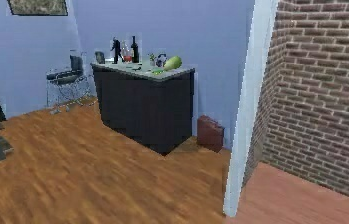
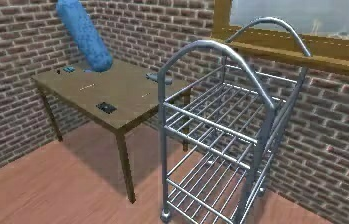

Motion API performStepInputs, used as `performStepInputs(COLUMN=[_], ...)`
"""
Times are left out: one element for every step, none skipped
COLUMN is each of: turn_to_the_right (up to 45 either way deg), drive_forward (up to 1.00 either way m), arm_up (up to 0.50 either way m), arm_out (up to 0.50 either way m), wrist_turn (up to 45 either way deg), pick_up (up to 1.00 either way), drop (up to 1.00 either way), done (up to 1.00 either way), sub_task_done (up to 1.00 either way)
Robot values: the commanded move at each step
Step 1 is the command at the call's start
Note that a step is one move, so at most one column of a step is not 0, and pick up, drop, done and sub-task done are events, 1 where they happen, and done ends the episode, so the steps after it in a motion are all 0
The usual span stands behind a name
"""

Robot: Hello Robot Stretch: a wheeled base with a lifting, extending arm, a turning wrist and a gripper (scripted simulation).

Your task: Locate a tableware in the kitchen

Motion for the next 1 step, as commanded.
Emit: performStepInputs(turn_to_the_right=[0.0], drive_forward=[1.0], arm_up=[0.0], arm_out=[0.0], wrist_turn=[0.0], pick_up=[0.0], drop=[0.0], done=[0.0], sub_task_done=[0.0])
